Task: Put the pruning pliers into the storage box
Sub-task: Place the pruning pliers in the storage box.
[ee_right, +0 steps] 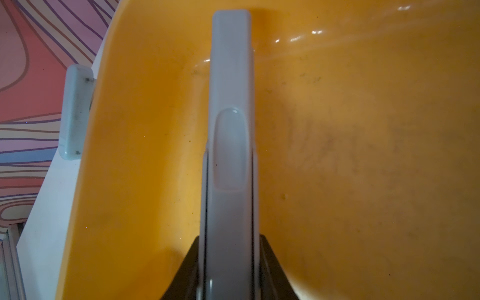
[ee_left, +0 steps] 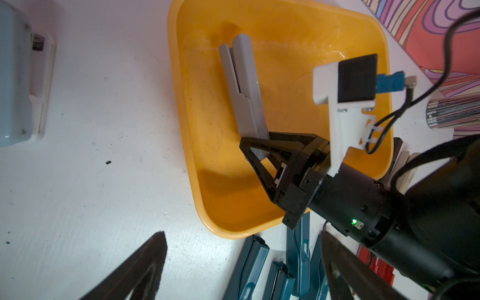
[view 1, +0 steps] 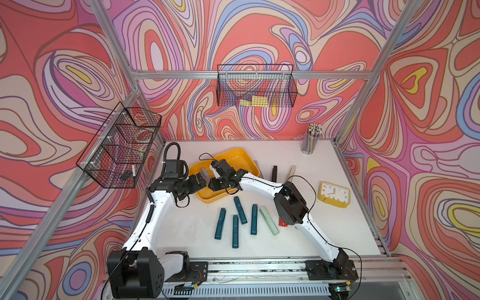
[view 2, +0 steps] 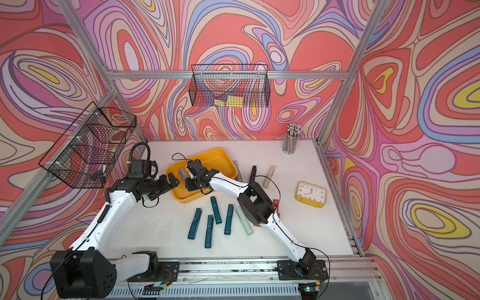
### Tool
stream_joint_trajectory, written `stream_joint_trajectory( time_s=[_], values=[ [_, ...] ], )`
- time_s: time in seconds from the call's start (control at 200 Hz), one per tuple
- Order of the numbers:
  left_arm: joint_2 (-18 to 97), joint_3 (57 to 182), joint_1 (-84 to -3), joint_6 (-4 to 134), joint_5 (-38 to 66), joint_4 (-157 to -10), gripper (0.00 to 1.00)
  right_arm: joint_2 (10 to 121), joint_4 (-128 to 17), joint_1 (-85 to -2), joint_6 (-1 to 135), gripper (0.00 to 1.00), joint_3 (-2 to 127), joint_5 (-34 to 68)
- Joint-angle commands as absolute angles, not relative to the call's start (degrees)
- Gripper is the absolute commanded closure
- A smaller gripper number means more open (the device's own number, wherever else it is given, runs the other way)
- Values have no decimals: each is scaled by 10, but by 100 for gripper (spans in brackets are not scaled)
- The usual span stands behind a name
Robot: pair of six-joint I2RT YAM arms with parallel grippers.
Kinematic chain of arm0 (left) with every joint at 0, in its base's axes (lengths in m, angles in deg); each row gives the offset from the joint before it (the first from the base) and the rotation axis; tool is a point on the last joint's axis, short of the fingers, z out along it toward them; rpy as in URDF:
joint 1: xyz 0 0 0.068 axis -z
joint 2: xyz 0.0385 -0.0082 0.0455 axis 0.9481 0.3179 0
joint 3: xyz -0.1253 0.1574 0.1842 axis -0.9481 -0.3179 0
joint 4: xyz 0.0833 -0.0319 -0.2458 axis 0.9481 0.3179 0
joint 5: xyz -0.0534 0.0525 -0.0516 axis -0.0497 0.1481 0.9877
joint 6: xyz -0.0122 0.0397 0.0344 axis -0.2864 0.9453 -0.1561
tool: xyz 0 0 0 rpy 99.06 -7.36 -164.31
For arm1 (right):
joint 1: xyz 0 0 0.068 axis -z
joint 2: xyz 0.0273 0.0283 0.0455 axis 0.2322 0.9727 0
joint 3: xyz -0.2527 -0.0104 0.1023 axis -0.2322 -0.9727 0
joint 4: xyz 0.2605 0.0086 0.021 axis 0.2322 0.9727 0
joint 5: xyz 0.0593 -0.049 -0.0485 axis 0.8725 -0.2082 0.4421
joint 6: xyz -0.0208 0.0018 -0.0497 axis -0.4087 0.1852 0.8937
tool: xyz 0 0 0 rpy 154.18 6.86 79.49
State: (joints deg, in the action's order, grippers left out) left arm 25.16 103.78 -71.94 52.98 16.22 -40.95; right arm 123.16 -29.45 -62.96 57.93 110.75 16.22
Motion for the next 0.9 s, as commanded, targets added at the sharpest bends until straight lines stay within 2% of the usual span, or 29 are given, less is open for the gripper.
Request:
stream_joint_trajectory(
  time_s=[0.0, 0.32, 0.546, 0.896],
  values=[
    [252, 1032, -723, 535, 159, -393, 5, 1249, -286, -630, 587, 100, 1124, 150],
    [259, 1031, -723, 532, 163, -398, 5, 1255, -280, -630, 591, 100, 1130, 150],
    [260, 1027, -723, 529, 156, -397, 5, 1253, -284, -631, 594, 87, 1125, 157],
    [274, 1026, -723, 528, 160, -403, 4, 1237, -302, -631, 599, 72, 1103, 161]
  ],
)
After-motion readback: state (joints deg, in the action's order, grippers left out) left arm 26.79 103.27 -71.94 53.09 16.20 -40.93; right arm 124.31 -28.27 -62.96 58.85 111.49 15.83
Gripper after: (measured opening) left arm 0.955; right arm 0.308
